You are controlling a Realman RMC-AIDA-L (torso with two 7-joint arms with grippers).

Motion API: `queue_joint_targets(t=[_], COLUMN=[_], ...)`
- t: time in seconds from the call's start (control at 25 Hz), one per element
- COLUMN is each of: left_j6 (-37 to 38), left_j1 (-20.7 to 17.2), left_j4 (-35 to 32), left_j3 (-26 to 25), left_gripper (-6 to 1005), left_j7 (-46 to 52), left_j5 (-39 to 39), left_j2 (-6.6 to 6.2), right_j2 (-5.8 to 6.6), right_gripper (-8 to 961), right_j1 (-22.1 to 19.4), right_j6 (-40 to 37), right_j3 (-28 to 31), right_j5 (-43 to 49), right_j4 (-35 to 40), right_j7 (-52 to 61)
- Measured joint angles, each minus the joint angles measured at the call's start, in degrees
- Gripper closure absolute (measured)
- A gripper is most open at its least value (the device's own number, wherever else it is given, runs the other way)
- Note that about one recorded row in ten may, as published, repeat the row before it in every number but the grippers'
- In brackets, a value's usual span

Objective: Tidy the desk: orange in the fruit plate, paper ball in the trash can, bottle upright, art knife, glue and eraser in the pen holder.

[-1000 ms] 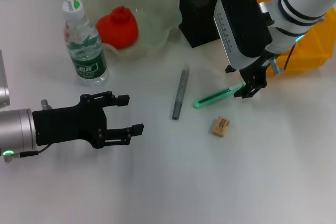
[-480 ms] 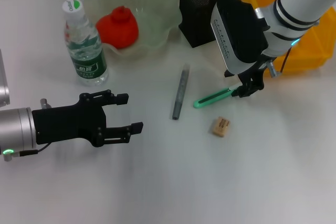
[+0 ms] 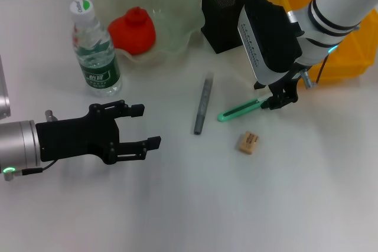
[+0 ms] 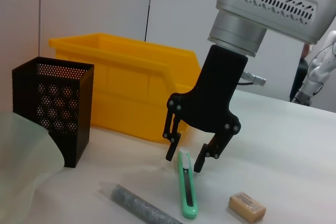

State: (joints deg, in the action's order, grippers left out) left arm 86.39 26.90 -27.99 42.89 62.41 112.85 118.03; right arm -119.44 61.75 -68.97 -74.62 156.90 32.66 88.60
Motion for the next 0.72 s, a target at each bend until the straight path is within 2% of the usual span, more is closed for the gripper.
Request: queue_joint_targets(t=[0.72], left_j6=[-0.1], left_j1=[0.5], left_j4=[-0.2], left_j3=[-0.2], left_gripper=[187], left_j7=[0.7], left_j5=[-0.1], left_j2=[-0.04], right_j2=[0.01], right_gripper=[637], right_j1=[0.1], right_j6=[1.6], right_j3=[-1.2], right_j5=[0.1], right_j4=[-1.6], right_j7=[-0.1])
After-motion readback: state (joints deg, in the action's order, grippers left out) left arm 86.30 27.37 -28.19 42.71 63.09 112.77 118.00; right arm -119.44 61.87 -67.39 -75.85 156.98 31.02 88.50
